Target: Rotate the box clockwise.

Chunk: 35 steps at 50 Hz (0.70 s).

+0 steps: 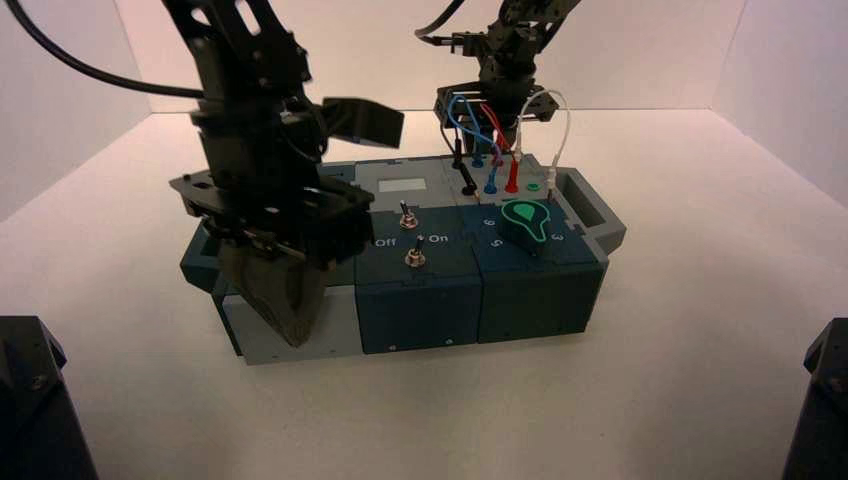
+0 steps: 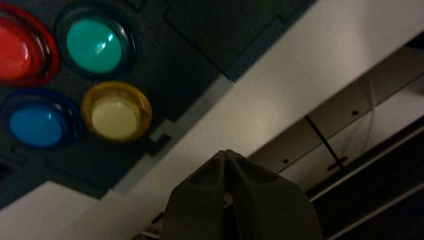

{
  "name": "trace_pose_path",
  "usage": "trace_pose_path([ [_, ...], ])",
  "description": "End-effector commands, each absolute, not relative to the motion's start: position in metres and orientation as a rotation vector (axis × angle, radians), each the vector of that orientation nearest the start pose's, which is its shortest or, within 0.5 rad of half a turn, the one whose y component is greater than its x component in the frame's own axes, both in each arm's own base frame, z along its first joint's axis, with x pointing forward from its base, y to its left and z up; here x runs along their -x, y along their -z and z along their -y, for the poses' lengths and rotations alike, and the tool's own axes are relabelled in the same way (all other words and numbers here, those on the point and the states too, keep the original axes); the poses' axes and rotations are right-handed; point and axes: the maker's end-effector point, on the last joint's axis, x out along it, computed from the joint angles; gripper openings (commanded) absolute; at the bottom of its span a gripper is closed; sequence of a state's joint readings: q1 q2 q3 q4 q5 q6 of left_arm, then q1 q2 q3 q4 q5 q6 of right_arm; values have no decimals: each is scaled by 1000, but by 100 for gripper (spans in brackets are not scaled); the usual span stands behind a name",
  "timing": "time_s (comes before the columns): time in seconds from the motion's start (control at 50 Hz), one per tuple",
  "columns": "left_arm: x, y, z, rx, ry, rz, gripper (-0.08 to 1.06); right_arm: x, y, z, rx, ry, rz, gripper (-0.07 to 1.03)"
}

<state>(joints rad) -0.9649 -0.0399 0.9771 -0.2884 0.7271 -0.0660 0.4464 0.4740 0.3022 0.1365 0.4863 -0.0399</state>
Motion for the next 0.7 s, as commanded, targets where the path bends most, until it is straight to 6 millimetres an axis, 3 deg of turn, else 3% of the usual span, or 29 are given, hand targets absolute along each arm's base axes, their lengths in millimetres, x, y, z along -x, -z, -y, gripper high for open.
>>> trace_pose_path([
  [0.02,-99,-10,200,-452,629,-1666,-3,-414,-3,-212,167,-398,-1231,-2],
  [0.38,-108,1,197,-466,605,-1662,-3,-400,3,-207,179,-396,-1282,-2],
  [0.7,-142,-2,177,-454,533,-1634,-3,-386,-2,-201,183,-396,-1322,-2],
])
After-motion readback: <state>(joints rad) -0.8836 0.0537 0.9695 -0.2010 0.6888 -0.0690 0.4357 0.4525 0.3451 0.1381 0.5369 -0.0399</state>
